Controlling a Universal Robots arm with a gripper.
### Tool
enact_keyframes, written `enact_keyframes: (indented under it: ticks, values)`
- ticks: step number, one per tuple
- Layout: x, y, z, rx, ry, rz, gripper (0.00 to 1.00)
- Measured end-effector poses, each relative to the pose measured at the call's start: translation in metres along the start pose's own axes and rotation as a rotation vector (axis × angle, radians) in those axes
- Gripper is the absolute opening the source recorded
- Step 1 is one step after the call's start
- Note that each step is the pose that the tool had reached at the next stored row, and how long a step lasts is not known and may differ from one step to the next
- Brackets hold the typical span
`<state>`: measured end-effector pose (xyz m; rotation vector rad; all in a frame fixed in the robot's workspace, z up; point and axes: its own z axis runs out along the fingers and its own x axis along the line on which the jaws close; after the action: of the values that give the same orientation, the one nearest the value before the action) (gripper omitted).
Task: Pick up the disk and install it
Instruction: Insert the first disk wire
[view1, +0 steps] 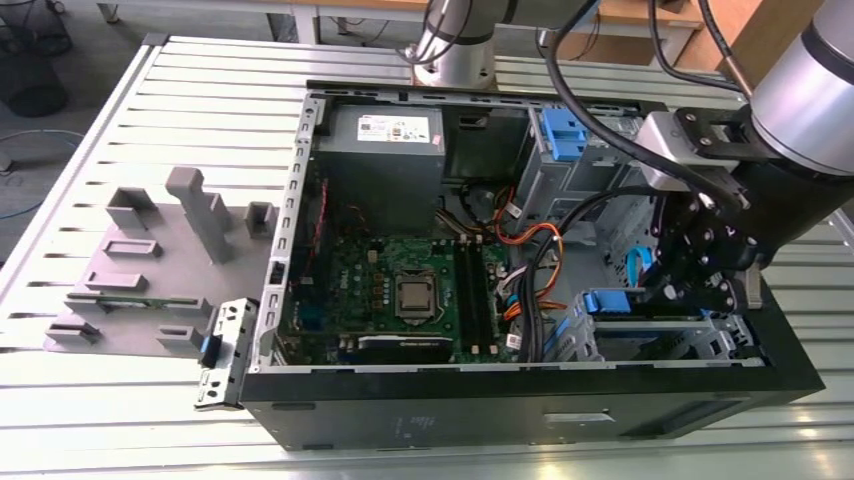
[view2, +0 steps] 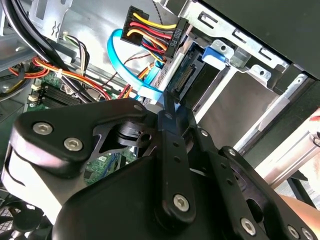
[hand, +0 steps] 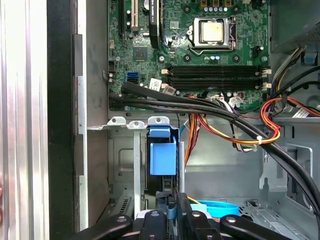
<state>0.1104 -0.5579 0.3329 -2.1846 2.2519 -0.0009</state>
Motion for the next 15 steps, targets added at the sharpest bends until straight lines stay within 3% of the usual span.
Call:
enact_keyframes:
  ticks: [6, 12, 15]
  values:
    - [0.0000, 0.0000, -0.0062, -0.0005, 0.0000, 0.000, 0.24]
    - [-0.0001, -0.0001, -0.0180, -0.0010, 0.0001, 0.000, 0.24]
    - [0.0000, -0.0001, -0.0188, -0.0010, -0.0002, 0.000, 0.24]
